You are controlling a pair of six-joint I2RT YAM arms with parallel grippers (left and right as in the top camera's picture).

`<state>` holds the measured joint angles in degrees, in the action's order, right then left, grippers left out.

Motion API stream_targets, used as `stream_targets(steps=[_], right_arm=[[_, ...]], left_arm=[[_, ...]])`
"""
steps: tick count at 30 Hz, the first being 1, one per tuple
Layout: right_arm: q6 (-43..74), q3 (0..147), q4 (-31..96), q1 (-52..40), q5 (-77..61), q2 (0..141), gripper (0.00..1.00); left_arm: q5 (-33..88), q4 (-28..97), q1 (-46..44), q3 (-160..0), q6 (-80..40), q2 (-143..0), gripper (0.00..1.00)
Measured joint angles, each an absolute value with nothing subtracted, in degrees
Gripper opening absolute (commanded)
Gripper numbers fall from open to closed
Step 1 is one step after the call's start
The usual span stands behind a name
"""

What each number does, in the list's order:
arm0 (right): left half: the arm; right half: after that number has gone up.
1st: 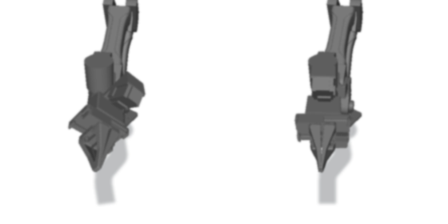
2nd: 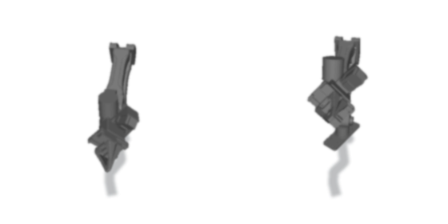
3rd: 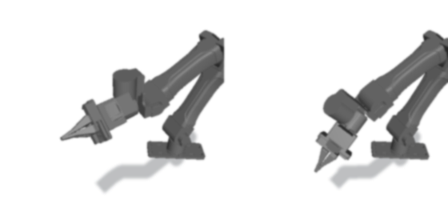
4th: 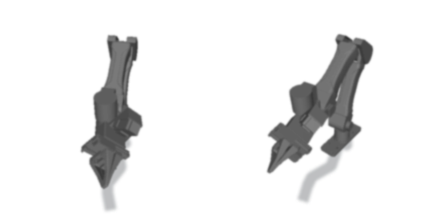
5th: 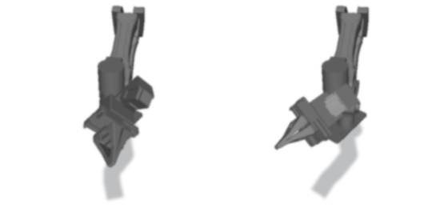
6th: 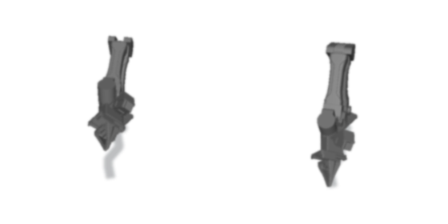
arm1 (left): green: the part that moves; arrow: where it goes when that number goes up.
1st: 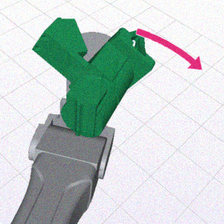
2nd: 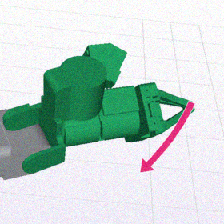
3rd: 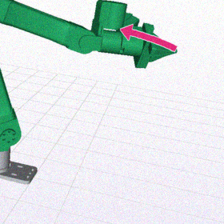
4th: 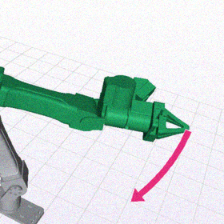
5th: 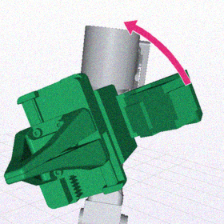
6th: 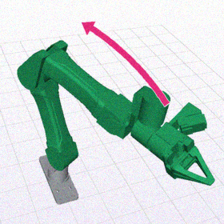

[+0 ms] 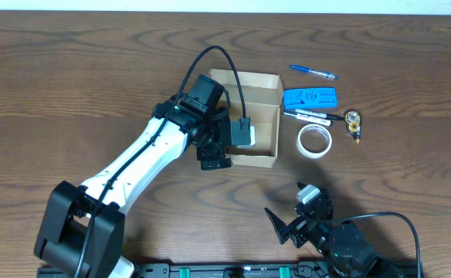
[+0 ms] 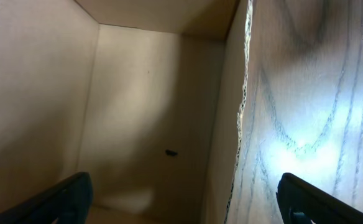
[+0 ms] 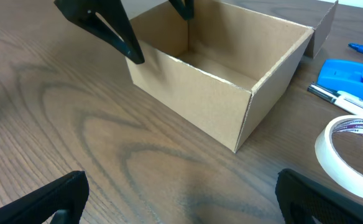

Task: Pack container
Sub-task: 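Release the box and retract the left gripper to the left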

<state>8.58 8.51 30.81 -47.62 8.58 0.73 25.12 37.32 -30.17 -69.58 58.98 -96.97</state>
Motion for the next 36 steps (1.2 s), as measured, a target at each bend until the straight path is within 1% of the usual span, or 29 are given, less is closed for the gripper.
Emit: stream_targets(steps=[3, 10, 14, 18, 23, 30, 36], right_arm=[[8.6, 8.5, 30.8, -47.6, 8.6, 0.7, 0.99], [8.6, 8.5, 30.8, -47.6, 8.6, 0.7, 0.99], [8.6, 8.5, 30.8, -47.6, 8.6, 0.7, 0.99], [8.6, 8.5, 30.8, -47.6, 8.6, 0.7, 0.99], [8.6, 8.5, 30.8, -47.6, 8.6, 0.7, 0.99], [8.6, 8.5, 30.8, -47.6, 8.6, 0.7, 0.99], [8.6, 8.5, 30.8, -47.6, 8.6, 0.7, 0.99]], left_arm=[[25.5, 37.3, -30.2, -69.6, 56.1, -95.2, 0.95], [25.4, 37.1, -30.2, -71.0, 46.3, -84.1, 0.95], [20.5, 36.9, -29.8, -71.9, 38.7, -79.0, 0.95], [13.1, 37.2, -27.9, -72.0, 27.9, -78.8, 0.95], [9.2, 37.5, -24.3, -72.0, 16.5, -80.2, 0.95], [8.9, 40.2, -22.3, -72.0, 8.8, -80.1, 0.95], [10.8, 47.4, -22.3, -72.0, 5.2, -78.9, 0.95]])
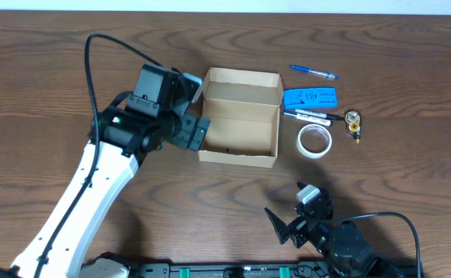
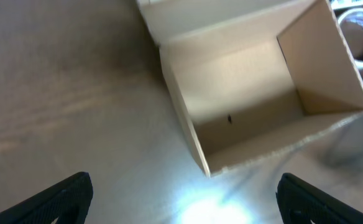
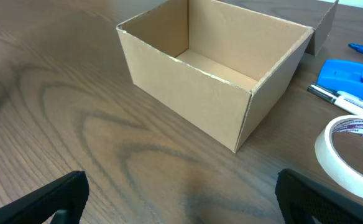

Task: Pack container
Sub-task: 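Release the box and retract the left gripper to the left, then move the right gripper up to the blue eraser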

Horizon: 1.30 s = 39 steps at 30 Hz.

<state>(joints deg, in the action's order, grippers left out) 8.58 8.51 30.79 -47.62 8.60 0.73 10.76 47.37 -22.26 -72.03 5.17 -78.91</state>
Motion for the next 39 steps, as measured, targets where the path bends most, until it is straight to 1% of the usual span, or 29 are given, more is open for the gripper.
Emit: stream_targets(steps=[3, 8, 16, 22, 31, 34, 39], right_arm=[[8.6, 8.5, 30.8, -47.6, 8.6, 0.7, 0.99], [8.6, 8.5, 30.8, -47.6, 8.6, 0.7, 0.99], [8.6, 8.5, 30.8, -47.6, 8.6, 0.7, 0.99], [8.6, 8.5, 30.8, -47.6, 8.8, 0.7, 0.99], [9.3, 8.5, 30.7, -47.6, 8.1, 0.7, 0.99], [13.6, 8.5, 29.4, -47.6, 5.9, 0.7, 0.99], [27.4, 8.5, 28.9, -47.6, 1.9, 0.7, 0.99]], left_arm=[[11.2, 51.5, -22.3, -72.0, 4.1, -75.6, 0.95], [11.8, 58.6, -22.3, -72.0, 3.2, -66.1, 0.95], [15.9, 69.1, -22.3, -72.0, 7.5, -53.1, 0.95], [16.8, 71.0, -22.3, -72.0, 9.4, -48.8, 0.95], [16.8, 72.0, -22.3, -72.0, 10.3, -48.6, 0.95], [16.8, 72.0, -22.3, -72.0, 10.4, -48.6, 0.95], [16.8, 72.0, -22.3, -72.0, 10.4, -48.6, 0.96]])
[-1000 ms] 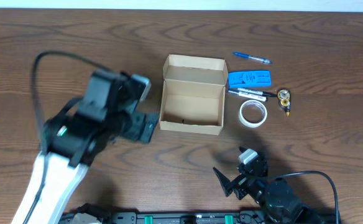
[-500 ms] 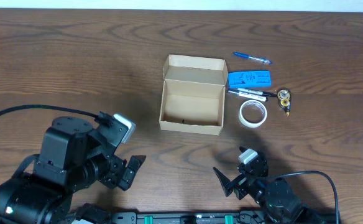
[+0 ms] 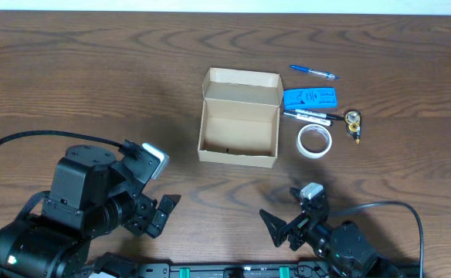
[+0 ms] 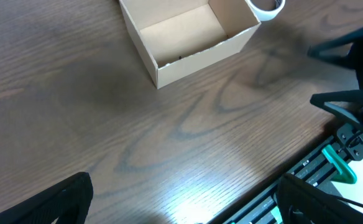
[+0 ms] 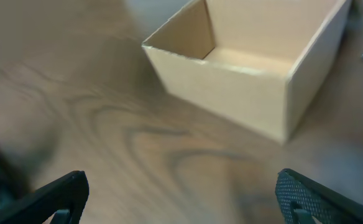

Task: Pack container
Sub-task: 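Move the right gripper up to the blue eraser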

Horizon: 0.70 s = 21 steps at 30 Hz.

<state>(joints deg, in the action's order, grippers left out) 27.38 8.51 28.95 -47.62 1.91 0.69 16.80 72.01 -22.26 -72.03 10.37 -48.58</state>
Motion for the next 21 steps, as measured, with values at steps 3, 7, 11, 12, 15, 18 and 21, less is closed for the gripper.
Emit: stream_targets(steps=[3, 7, 11, 12, 15, 18, 21], right_arm=[[33.2, 8.5, 28.8, -47.6, 1.7, 0.7, 0.99], [38.4, 8.5, 31.3, -47.4, 1.9, 0.7, 0.99], [41.8, 9.0, 35.0, -45.2, 1.9, 2.3, 0.99], [42.2, 9.2, 35.8, -44.5, 1.9, 3.0, 0.99], [42.5, 11.3, 38.8, -41.7, 1.8, 6.8, 0.99], [41.7, 15.4, 40.7, -38.8, 1.8, 11.5, 0.99], [39.3, 20.8, 43.4, -35.8, 1.6, 17.6, 0.99]], left_arm=[[16.8, 72.0, -22.3, -72.0, 10.4, -48.6, 0.95], [16.8, 72.0, -22.3, -72.0, 10.4, -48.6, 0.96], [16.8, 72.0, -22.3, -72.0, 10.4, -48.6, 0.95], [16.8, 72.0, -22.3, -72.0, 10.4, -48.6, 0.95], [16.8, 72.0, -22.3, -72.0, 10.4, -48.6, 0.95], [16.8, 72.0, -22.3, -72.0, 10.4, -48.6, 0.95], [16.8, 72.0, -22.3, -72.0, 10.4, -48.6, 0.95]])
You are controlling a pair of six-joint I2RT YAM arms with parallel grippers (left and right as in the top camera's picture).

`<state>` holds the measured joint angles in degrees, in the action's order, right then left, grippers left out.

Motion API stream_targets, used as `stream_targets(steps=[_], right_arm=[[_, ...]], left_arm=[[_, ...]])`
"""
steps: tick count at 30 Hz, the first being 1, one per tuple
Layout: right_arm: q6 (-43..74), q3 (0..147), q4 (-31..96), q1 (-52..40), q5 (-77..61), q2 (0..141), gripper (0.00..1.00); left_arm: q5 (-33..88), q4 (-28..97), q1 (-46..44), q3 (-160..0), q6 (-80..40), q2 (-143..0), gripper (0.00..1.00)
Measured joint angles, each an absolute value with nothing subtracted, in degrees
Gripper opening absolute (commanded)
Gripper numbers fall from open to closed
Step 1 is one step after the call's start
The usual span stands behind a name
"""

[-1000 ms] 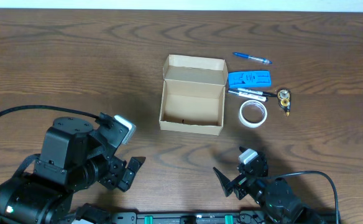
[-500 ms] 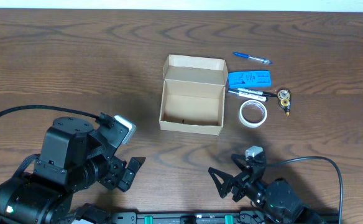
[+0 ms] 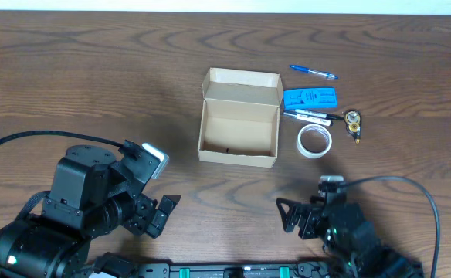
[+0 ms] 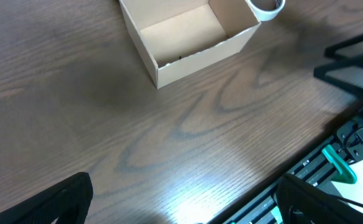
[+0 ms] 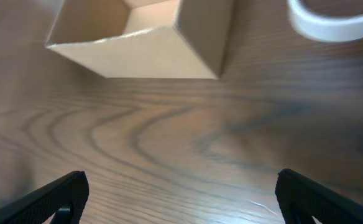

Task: Pack container
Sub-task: 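Move the right gripper up to the blue eraser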

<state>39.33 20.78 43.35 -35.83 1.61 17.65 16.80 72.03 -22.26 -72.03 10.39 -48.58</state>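
The open cardboard box (image 3: 239, 127) stands mid-table with its lid flap folded back; inside is only a small dark speck. It also shows in the left wrist view (image 4: 188, 37) and the right wrist view (image 5: 144, 31). To its right lie a white tape roll (image 3: 315, 140), a blue case (image 3: 310, 98), markers (image 3: 312, 115), a blue pen (image 3: 313, 72) and a small gold-and-black item (image 3: 354, 120). My left gripper (image 3: 162, 212) is open near the front left edge, far from the box. My right gripper (image 3: 289, 216) is open at the front, below the tape roll (image 5: 330, 18). Both hold nothing.
The table's front edge and a black rail with a green clip (image 4: 340, 168) lie just beneath the left gripper. The right arm's black fingers (image 4: 349, 62) show at the right of the left wrist view. Cables loop from both arm bases.
The right arm has shifted right and turned; its wrist view now shows the box's front right corner and the tape roll. The left arm has not moved.
At first my open left gripper straddled the box's front left wall. Then it hung just left of the box. Then it was back at the table's front left, where it stays. The right gripper stayed open at the front, then shifted right.
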Motion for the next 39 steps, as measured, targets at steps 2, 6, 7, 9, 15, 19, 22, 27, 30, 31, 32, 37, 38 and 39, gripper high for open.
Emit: stream_targets(steps=[2, 6, 7, 9, 15, 19, 22, 27, 30, 31, 32, 37, 38, 39], right_arm=[[37.3, 24.2, 44.8, -33.9, 1.6, 22.7, 0.99], [32.0, 30.0, 45.8, -30.1, 1.3, 32.7, 0.99], [30.3, 31.8, 45.9, -28.8, 1.3, 36.0, 0.99], [27.9, 34.9, 45.8, -26.3, 1.3, 41.1, 0.99], [21.2, 44.5, 45.3, -18.0, 1.1, 55.3, 0.99], [15.8, 51.5, 45.0, -12.3, 1.1, 63.9, 0.99], [13.0, 56.1, 45.4, -8.7, 1.1, 69.4, 0.99], [10.5, 62.8, 45.7, -4.7, 1.1, 77.5, 0.99], [8.7, 65.0, 45.1, -4.2, 1.3, 81.1, 0.99], [8.3, 65.3, 44.6, -4.2, 1.2, 81.9, 0.99], [8.0, 65.5, 43.9, -4.2, 1.2, 82.4, 0.99], [6.7, 65.7, 38.7, -4.2, 1.2, 83.2, 0.99], [6.7, 65.8, 38.1, -4.2, 1.2, 83.2, 0.99], [6.7, 65.8, 37.7, -4.1, 1.2, 83.2, 0.99]], left_arm=[[16.8, 72.0, -22.3, -72.0, 10.4, -48.6, 0.95], [16.8, 72.0, -22.3, -72.0, 10.4, -48.6, 0.95], [16.8, 72.0, -22.3, -72.0, 10.4, -48.6, 0.95], [16.8, 72.0, -22.3, -72.0, 10.4, -48.6, 0.95], [16.8, 72.0, -22.3, -72.0, 10.4, -48.6, 0.95], [16.8, 72.0, -22.3, -72.0, 10.4, -48.6, 0.95], [16.8, 72.0, -22.3, -72.0, 10.4, -48.6, 0.95], [16.8, 72.0, -22.3, -72.0, 10.4, -48.6, 0.95], [16.8, 72.0, -22.3, -72.0, 10.4, -48.6, 0.95], [16.8, 72.0, -22.3, -72.0, 10.4, -48.6, 0.95], [16.8, 72.0, -22.3, -72.0, 10.4, -48.6, 0.95], [16.8, 72.0, -22.3, -72.0, 10.4, -48.6, 0.95], [16.8, 72.0, -22.3, -72.0, 10.4, -48.6, 0.95], [16.8, 72.0, -22.3, -72.0, 10.4, -48.6, 0.95]])
